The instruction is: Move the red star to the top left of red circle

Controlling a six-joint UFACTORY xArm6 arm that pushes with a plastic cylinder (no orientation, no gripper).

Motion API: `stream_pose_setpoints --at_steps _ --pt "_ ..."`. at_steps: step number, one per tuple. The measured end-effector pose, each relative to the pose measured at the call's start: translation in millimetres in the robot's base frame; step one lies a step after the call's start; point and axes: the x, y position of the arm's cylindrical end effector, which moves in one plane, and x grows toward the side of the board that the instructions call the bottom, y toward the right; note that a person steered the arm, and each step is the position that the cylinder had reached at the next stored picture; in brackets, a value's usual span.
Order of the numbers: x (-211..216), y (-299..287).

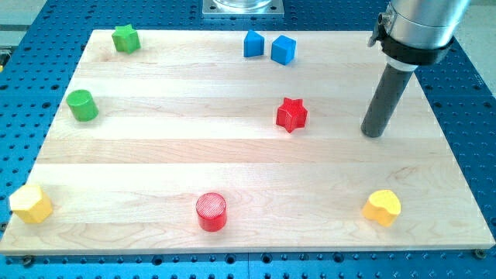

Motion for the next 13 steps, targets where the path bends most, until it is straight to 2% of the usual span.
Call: stream_pose_setpoints --at_steps 3,5,6,8,12,13 --pt "5.7 -9.6" --pt "-34.3 -20.7" --pt "-39.0 -26.9" --pt "-18.6 -34.0" --pt "-19.3 -36.4" --pt "-27.8 -60.5"
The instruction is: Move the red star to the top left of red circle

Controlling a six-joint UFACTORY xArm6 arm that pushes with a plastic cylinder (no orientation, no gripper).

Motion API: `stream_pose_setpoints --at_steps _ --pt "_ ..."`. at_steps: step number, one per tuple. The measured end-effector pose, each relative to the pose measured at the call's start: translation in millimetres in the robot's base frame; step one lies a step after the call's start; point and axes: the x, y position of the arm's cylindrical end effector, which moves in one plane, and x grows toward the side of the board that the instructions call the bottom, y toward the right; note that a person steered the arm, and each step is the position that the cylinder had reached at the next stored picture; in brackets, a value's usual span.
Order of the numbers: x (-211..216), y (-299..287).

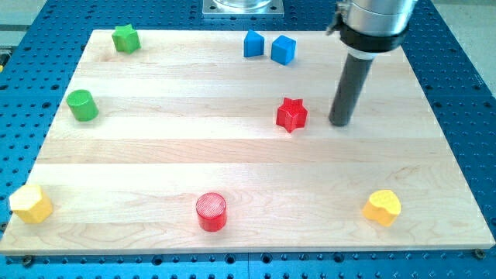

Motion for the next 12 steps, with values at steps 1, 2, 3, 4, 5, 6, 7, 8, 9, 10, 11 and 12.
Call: stream_pose_setpoints --at_steps 1,2,3,4,5,6,7,8,9,10,11,12 --pt "-0.4 -55.7" --pt "19.3 -161.1" --pt "-25.0 -180.3" --pt "22.6 -240.5" --pt "51.6 -199.5" --pt "-0.7 -234.8" --pt "-3.2 -151.8" --pt "53.8 -161.3" --pt "45.0 -222.8" --pt "88.8 -229.2" --pt "91.4 -253.7" --pt "108.4 -239.9"
